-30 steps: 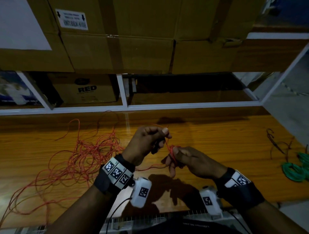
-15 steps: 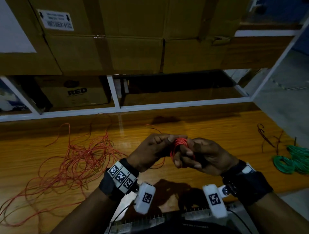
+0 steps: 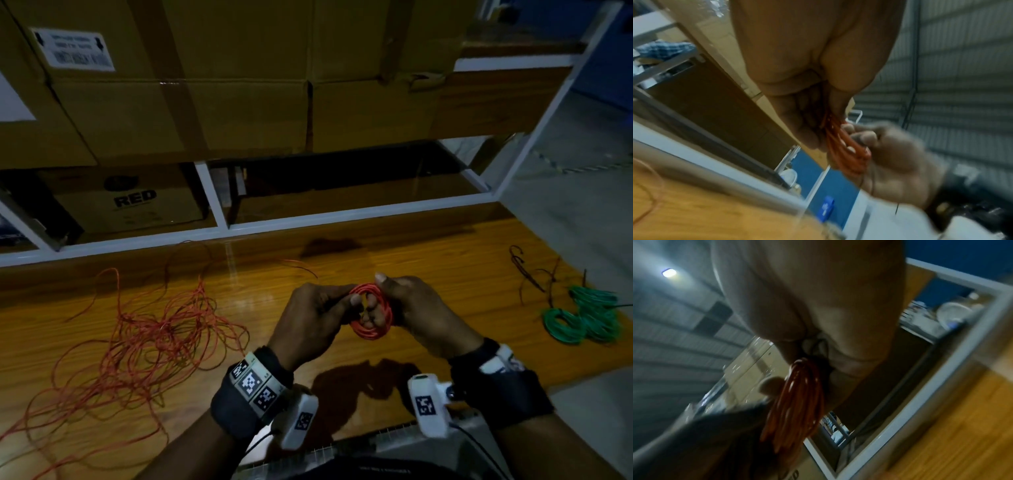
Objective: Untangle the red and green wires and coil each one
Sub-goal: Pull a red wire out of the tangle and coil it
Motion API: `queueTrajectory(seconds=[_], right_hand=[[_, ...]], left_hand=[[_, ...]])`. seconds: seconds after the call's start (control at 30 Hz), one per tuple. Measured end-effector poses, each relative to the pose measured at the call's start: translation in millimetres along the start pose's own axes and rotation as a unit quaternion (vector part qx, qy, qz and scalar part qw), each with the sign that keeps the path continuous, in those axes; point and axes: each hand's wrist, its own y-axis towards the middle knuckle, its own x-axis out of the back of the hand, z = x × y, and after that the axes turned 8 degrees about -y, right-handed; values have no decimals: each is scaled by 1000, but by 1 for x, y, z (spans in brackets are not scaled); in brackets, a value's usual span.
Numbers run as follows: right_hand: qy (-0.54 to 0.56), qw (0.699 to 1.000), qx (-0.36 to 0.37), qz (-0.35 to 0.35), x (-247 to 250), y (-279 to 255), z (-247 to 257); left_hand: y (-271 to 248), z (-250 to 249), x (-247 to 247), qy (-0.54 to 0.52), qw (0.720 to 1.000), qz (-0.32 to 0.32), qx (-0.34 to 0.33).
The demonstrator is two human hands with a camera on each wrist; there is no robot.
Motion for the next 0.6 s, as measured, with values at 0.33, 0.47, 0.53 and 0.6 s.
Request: queueTrajectory(seconds=[0.33,0.47,0.53,0.6], right_hand=[[-161,975,38,-149,2,-37,-38],[-108,973,17,-202,12,-45,-43],[-123,969,26,-215,19,-50,-42],[-132,965,23,-227,25,-56,-41]], left_hand=[[11,18,-19,72,997,7,17],[18,9,-33,-60,995,59,54],[21,3,-35,-126,985,99,65],[28,-3,-36,-184,969,114,115]])
